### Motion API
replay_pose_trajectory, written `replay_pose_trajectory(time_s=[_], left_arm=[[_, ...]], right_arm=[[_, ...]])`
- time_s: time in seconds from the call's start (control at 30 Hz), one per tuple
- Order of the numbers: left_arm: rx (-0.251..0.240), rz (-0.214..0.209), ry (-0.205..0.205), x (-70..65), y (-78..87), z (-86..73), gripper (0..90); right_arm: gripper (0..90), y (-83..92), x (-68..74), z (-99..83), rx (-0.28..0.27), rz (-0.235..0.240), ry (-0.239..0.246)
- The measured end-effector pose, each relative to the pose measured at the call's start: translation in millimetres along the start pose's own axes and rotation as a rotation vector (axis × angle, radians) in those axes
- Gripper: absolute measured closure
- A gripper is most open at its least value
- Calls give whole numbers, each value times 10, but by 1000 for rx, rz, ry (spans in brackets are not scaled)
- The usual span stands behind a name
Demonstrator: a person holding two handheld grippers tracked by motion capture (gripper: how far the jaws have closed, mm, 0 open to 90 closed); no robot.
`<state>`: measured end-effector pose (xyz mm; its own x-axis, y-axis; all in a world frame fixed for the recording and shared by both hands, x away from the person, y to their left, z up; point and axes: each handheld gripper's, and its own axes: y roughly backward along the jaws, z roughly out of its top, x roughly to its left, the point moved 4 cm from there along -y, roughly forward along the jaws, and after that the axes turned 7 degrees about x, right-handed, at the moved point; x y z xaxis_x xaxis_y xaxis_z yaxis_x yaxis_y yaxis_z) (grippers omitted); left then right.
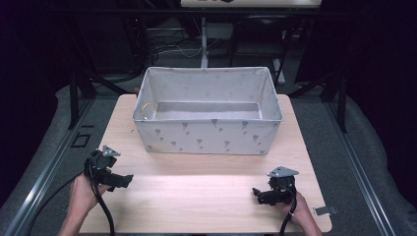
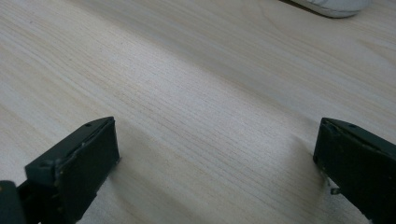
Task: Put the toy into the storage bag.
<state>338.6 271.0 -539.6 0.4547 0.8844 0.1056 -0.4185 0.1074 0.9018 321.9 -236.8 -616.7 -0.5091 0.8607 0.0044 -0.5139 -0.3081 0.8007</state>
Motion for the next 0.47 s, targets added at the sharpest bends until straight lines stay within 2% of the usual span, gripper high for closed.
replay_pose_trajectory(time_s=[0.07,0.13,0.2,0.27,0.33,0.37,0.47], left_arm=[[2,-3,0,-31,-59,-54,1],[-20,-34,31,-101,-172,-170,1],[-21,-59,43,-160,-241,-234,1],[-29,-60,59,-206,-299,-287,1],[-6,-66,34,-248,-332,-313,1],[-10,-63,24,-254,-331,-305,1],[-39,-64,44,-238,-315,-280,2]], right_arm=[[0,0,0,0,1,0,0],[0,1,0,0,1,0,0],[0,0,0,0,-1,-1,-1],[0,-4,3,-1,-6,-1,-4],[0,-3,-1,0,-5,-1,1],[0,-2,-2,-1,-5,-1,2],[0,-3,2,-2,-5,0,-3]])
